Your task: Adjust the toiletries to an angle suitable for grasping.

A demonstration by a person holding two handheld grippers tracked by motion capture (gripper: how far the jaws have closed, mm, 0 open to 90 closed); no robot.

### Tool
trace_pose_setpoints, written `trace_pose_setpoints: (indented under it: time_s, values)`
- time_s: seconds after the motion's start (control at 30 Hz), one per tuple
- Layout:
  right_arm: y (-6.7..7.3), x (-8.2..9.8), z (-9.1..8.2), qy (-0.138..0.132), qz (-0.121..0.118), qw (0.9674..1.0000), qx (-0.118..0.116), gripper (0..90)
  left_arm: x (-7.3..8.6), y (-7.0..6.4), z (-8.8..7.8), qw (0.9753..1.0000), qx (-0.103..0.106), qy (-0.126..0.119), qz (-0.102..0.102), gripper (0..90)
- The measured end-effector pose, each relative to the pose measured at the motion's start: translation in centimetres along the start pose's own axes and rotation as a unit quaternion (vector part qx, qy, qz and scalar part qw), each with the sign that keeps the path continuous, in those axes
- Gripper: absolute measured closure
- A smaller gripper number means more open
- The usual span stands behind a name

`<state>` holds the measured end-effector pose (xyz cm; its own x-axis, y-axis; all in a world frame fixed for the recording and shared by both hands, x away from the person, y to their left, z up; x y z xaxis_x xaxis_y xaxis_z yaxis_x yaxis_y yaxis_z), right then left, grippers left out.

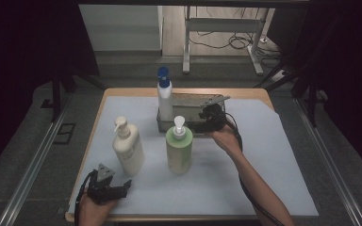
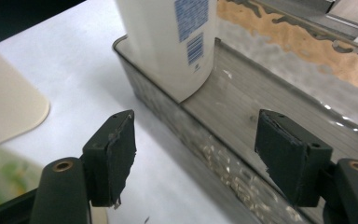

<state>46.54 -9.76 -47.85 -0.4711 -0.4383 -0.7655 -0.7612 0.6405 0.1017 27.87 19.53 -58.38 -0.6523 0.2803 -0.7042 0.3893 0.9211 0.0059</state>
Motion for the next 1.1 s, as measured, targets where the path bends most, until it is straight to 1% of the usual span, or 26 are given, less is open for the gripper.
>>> trace_pose_setpoints:
  time_s: [0.1,0.23,0.43,0.6,0.67,0.8,1.1]
  values:
    - [0.4,0.7,-0.6,0.004,-0.007,1.0000,-0.004,25.9,0.0,0.0,0.0,1.0000,0.000,0.000,0.000,12.2]
    - [0.9,1.6,-1.2,0.009,-0.015,0.9998,-0.009,24.7,0.0,0.0,0.0,1.0000,0.000,0.000,0.000,12.2]
    - [1.6,2.9,-2.4,0.011,-0.028,0.9994,-0.015,21.7,0.0,0.0,0.0,1.0000,0.000,0.000,0.000,12.2]
    - [2.4,4.0,-3.5,0.009,-0.037,0.9989,-0.025,19.0,0.0,0.0,0.0,1.0000,-0.001,0.000,0.000,12.2]
    - [2.8,4.6,-3.9,0.011,-0.043,0.9985,-0.033,17.5,0.0,0.0,0.0,1.0000,0.000,0.000,0.000,12.2]
    - [3.6,5.4,-4.5,0.011,-0.048,0.9979,-0.042,14.7,0.0,0.0,0.0,1.0000,-0.001,0.000,0.000,12.2]
    - [5.9,6.3,-5.0,0.006,-0.066,0.9953,-0.070,12.6,0.0,0.0,0.0,1.0000,-0.001,-0.001,0.000,12.2]
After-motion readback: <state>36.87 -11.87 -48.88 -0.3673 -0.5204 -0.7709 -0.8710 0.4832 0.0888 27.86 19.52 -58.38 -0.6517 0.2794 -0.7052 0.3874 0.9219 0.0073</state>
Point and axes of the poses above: each handheld gripper's, and its own axes: z roughly forward along the jaws, x roughly out of its underside, y roughly to its left, the point moved 8 cm from there along z, roughly forward along the jaws, and after that the axes turned 3 degrees about -x, right-handed, at the moved point
